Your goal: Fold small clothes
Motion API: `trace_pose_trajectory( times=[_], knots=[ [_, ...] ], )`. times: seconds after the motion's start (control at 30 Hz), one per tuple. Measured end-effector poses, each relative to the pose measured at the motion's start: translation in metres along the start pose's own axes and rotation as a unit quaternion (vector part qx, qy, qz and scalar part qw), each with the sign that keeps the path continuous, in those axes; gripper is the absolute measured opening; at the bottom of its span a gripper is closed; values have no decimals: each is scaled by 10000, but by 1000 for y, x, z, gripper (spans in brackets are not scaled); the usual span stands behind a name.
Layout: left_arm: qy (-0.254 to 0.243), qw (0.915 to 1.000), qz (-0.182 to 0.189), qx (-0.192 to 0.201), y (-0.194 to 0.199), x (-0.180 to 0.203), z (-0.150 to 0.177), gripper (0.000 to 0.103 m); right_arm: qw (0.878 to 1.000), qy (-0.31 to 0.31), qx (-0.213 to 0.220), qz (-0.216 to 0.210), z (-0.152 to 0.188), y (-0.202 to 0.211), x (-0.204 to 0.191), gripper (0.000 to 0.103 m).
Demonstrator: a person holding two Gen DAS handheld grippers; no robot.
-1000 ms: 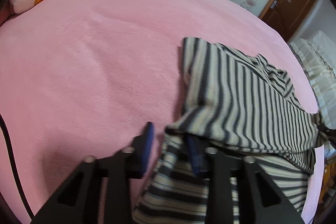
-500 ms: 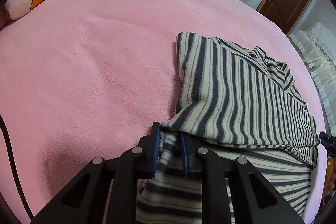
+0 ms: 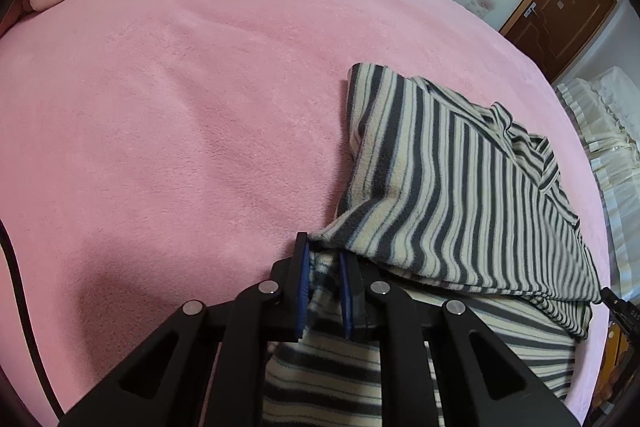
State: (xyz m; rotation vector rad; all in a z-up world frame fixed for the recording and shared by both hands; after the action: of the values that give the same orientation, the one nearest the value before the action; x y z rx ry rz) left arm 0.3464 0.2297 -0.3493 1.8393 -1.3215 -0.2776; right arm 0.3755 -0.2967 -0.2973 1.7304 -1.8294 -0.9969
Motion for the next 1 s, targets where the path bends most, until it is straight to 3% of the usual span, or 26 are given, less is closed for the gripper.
trace_pose_trajectory(
  times=[0.13,0.2,0.27,0.33,0.4,0.53,0.8,1.0],
  knots=[
    [-129,9998,49,-155,-1,0,2,11,9982,124,-341,474,13,-10,21,0],
    [-295,9992,127,-248,1,3,1,15,9982,-27,-446,395,15,-9,27,1],
    [-566,9970,273,-456,6,8,2,27,9990,-126,-383,191,11,-4,24,3],
    [-841,9932,472,-658,15,12,3,42,9997,-96,-231,70,2,3,21,14],
    [-1117,9905,530,-593,26,15,-5,44,9999,-23,-137,-35,-8,6,16,21],
    [-1474,9874,489,-299,28,26,-36,47,9995,61,-109,-303,-26,-5,1,21],
    [-1156,9876,551,-906,-68,51,-67,49,9980,-179,-425,-427,-41,-59,-7,21],
    [-739,9883,849,-1027,-91,56,-78,59,9971,-232,-600,-402,-32,-82,-4,21]
  ],
)
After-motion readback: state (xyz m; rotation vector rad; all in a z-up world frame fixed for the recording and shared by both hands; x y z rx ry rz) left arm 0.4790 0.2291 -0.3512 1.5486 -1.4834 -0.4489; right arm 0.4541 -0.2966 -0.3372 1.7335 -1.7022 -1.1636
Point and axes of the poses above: each gripper's, at about its wrist camera, not at the fingertips, and y roughly against the way its jaws point, x to its right, z to its underside, the point moved 9 cm from there along -y, roughly the way its jaws point, and after that the axes turned 12 degrees about x, right-handed, at the moved point
